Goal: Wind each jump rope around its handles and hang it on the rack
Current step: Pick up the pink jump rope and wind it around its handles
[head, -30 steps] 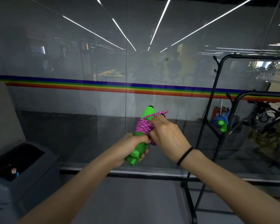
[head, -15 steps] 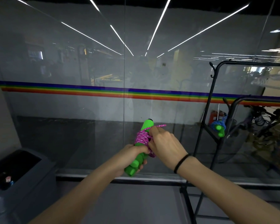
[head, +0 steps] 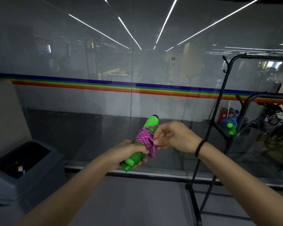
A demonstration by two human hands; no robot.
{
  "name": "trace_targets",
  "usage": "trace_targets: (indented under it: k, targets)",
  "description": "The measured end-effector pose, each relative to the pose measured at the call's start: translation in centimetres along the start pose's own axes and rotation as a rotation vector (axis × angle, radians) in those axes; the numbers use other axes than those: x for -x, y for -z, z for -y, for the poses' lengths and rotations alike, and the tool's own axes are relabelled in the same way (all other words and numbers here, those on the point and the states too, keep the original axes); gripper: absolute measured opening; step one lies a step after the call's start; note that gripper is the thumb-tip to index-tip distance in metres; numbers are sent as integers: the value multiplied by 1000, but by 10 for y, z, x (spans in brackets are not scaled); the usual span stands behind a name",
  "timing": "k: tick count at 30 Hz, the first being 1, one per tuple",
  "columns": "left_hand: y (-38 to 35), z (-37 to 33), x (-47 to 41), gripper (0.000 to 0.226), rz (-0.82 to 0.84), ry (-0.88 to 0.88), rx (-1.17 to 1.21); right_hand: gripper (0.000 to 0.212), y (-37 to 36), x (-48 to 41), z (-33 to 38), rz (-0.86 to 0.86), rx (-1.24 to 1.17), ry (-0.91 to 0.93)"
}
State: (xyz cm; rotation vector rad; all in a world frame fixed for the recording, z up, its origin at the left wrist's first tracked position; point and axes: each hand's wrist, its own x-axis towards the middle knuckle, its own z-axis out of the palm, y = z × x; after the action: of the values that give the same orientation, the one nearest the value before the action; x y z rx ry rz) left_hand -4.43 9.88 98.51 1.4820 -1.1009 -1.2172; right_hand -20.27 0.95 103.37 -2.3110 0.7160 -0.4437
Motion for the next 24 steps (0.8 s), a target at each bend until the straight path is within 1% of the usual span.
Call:
trace_targets:
  k: [2,4,6,7,8,10,11,14,18,22,24]
  targets:
    - [2,2,1,5,-38,-51,6,8,-6,-2,-1,-110,60,18]
    - [3,4,1,5,-95,-102,65,14,-13,-4,-3,-277,70,35]
    - [5,8,1,7,-154,-123,126,15,-19,-6,-5,-456,73,64]
    - [6,10,1,9,-176,-122,145,15,-20,-7,-6,-515,23,68]
    - [7,12,3,11,-195,-118,162,15,-20,-8,-7,-539,-76,63]
    - [9,16,5,13,-230,-124,196,19,-21,-9,-10,-519,-302,39]
    - [11,18,6,13,-249,-128,212,20,-21,-10,-12,-511,-379,24]
    - [17,19,9,12,-268,-137,256,22,-18,-12,-20,-536,-474,-5]
    - [27,23,13,9,-240,-135,303,25,-17,-7,-29,-596,-435,3]
    - [30,29,11,16,-206,-102,304,22,-22,0,-25,-553,-378,31]
    - [31,30,9,16,-111,-21,303,20,-24,2,-14,-545,-234,98]
